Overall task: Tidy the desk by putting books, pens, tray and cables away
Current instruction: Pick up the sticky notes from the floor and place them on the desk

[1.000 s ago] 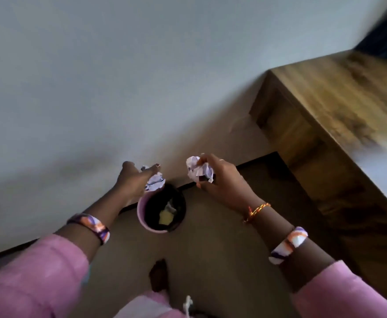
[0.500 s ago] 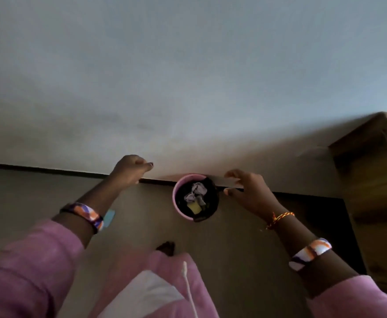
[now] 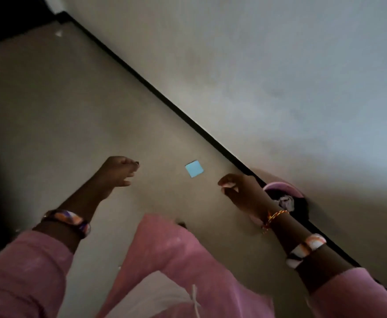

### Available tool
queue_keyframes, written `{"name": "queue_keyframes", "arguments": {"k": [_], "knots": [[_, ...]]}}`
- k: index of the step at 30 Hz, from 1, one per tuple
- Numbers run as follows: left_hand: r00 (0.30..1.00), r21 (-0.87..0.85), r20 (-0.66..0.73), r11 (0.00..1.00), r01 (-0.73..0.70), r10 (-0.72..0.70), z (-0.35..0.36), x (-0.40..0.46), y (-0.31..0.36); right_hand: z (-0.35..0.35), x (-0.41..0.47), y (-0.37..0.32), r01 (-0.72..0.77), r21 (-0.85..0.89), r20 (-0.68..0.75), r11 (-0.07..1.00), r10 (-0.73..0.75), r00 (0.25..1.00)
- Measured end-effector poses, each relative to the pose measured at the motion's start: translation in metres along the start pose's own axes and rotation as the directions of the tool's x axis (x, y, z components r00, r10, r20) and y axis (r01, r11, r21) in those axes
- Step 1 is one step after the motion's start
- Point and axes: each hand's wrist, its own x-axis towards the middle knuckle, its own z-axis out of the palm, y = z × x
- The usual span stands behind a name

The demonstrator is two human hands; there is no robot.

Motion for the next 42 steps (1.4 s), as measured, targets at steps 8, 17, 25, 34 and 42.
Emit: {"name": "queue_keyframes", "arguments": {"k": [8,17,25,34,42], "knots": [[0.947,-0.273,-0.211,0.945,0.182,-0.243,-0.100,-0.042,-0.100,0.074,0.058,-0.079,0.198,-0.042,0.271,0.979,-0.180,0.946],[0.865,-0.480,-0.240,0.828,0.289,-0.441,-0.141,-0.039,-0.161,0.141,0.110,-0.146,0.327,-0.034,0.474,0.944,-0.273,0.837],[0.784,-0.579,-0.246,0.735,0.352,-0.569,-0.133,-0.039,-0.198,0.173,0.126,-0.167,0.388,-0.062,0.604,0.920,-0.275,0.748],[0.583,-0.731,-0.201,0.517,0.446,-0.787,-0.040,0.018,-0.331,0.297,0.147,-0.092,0.464,-0.040,0.803,0.885,-0.248,0.542],[0.314,-0.911,-0.043,0.166,0.376,-0.948,0.055,0.100,-0.514,0.441,0.146,0.048,0.370,-0.058,0.898,0.927,-0.114,0.425]]}}
